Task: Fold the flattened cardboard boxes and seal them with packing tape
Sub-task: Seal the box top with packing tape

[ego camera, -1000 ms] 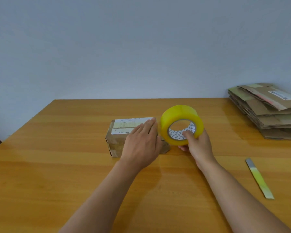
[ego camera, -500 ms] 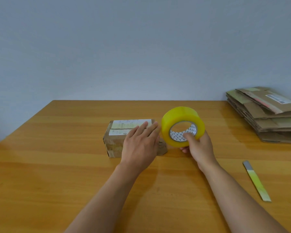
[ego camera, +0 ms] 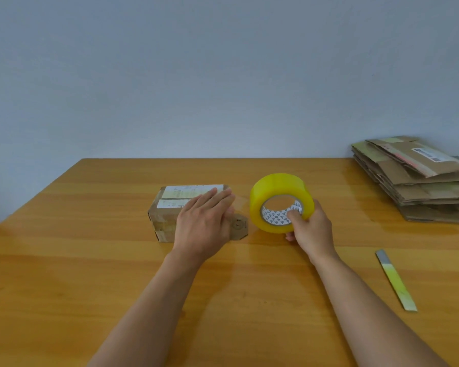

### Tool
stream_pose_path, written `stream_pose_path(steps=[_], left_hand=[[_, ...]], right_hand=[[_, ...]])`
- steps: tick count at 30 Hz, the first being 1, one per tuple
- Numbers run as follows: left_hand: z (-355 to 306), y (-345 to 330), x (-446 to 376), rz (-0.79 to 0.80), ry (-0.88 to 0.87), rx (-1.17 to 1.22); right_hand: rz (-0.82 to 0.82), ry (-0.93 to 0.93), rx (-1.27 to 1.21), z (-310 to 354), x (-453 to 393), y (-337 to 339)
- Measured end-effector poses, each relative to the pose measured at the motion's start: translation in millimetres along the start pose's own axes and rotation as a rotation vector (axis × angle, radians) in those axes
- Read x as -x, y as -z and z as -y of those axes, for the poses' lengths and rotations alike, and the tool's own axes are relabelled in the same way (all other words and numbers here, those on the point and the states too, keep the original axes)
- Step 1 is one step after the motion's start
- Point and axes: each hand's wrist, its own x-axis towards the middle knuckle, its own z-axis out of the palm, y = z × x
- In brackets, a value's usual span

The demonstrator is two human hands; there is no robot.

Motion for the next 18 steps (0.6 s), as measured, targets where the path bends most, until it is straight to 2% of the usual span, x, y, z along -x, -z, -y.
stream_pose_path(steps=[6, 12, 18], left_hand=[[34.1, 14.4, 5.5, 0.021, 0.047, -0.019], [33.4, 14.5, 8.7, 0.009, 0.049, -0.002], [37.3, 20.2, 10.5, 0.145, 0.011, -0.079]], right_hand=[[-0.021, 0.064, 0.094, -3.9, -3.8, 4.5], [-0.042, 0.083, 0.132, -9.9, -6.7, 3.0], [-0.033, 0.049, 0.181, -9.0, -6.7, 0.5]])
